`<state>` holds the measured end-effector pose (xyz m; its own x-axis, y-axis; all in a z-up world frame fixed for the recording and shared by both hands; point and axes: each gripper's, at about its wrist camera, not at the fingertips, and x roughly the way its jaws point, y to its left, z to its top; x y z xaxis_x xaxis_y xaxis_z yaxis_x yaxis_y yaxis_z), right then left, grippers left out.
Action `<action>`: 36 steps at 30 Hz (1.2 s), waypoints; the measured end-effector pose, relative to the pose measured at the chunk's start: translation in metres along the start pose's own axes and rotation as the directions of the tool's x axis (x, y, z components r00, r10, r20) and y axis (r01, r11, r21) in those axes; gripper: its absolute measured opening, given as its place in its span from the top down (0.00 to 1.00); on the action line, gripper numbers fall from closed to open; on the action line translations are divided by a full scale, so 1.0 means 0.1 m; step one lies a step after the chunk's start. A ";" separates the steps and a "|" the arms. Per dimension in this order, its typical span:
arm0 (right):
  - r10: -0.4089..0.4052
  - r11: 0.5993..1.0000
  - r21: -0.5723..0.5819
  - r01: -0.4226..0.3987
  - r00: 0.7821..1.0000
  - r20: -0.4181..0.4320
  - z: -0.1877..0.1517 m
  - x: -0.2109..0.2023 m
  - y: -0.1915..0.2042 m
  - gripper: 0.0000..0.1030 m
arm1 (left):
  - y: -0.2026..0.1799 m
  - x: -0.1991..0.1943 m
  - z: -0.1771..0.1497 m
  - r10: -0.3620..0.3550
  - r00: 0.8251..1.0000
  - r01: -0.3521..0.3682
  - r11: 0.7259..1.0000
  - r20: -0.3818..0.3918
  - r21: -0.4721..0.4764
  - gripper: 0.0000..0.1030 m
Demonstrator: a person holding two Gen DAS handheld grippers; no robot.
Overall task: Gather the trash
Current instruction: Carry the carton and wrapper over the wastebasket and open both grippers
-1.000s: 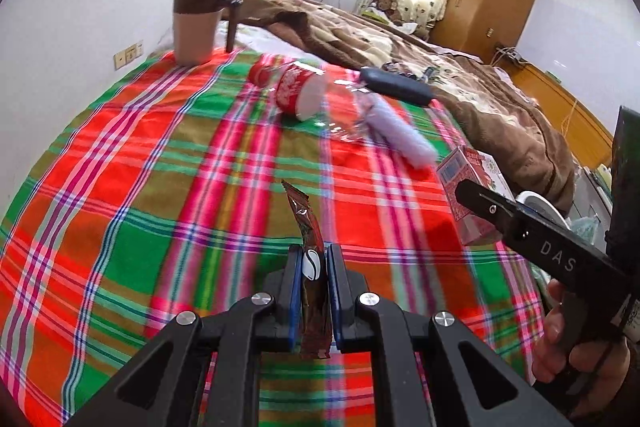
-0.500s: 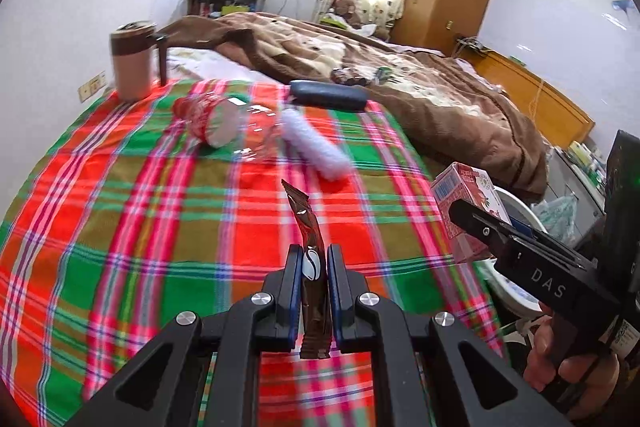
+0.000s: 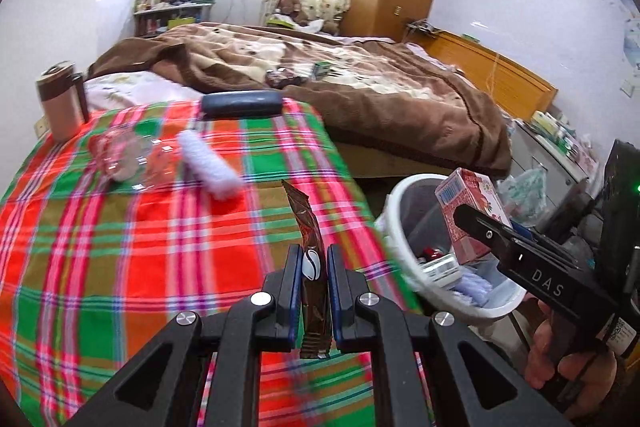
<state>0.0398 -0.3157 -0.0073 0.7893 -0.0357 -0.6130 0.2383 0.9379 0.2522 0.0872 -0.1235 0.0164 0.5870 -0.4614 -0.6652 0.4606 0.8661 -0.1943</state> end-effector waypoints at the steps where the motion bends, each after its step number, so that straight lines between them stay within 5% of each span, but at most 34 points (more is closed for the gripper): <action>1: -0.007 1.000 0.009 0.007 1.000 0.000 0.01 -0.01 -0.06 0.45 | -0.07 0.04 0.02 -0.011 1.000 0.011 1.000 -0.005 0.008 0.88; 15: -0.120 0.991 0.060 0.123 0.992 -0.046 -0.01 0.03 -0.67 0.44 | -0.93 0.56 0.12 -0.140 0.986 0.150 0.982 -0.088 0.116 0.88; 26: -0.170 0.984 0.031 0.174 0.980 -0.101 0.00 0.14 -0.87 0.43 | -1.26 0.80 0.15 -0.140 0.983 0.157 0.976 -0.118 0.148 0.88; 29: -0.198 0.978 0.039 0.203 0.975 -0.097 -0.02 0.10 -0.91 0.41 | -1.25 0.84 0.14 -0.132 0.983 0.150 0.979 -0.129 0.141 0.73; 31: -0.200 0.977 0.055 0.205 0.976 -0.091 -0.03 0.07 -0.93 0.38 | -1.22 0.83 0.14 -0.127 0.984 0.144 0.979 -0.121 0.143 0.50; 36: -0.202 0.975 0.073 0.208 0.976 -0.083 -0.03 0.03 -0.95 0.38 | -1.17 0.77 0.14 -0.119 0.987 0.133 0.982 -0.107 0.132 0.48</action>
<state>0.0179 -0.4043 -0.0350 0.6752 -0.1960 -0.7111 0.4379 0.8823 0.1725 0.0881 -0.2632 -0.0020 0.4535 -0.5381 -0.7105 0.6186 0.7639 -0.1837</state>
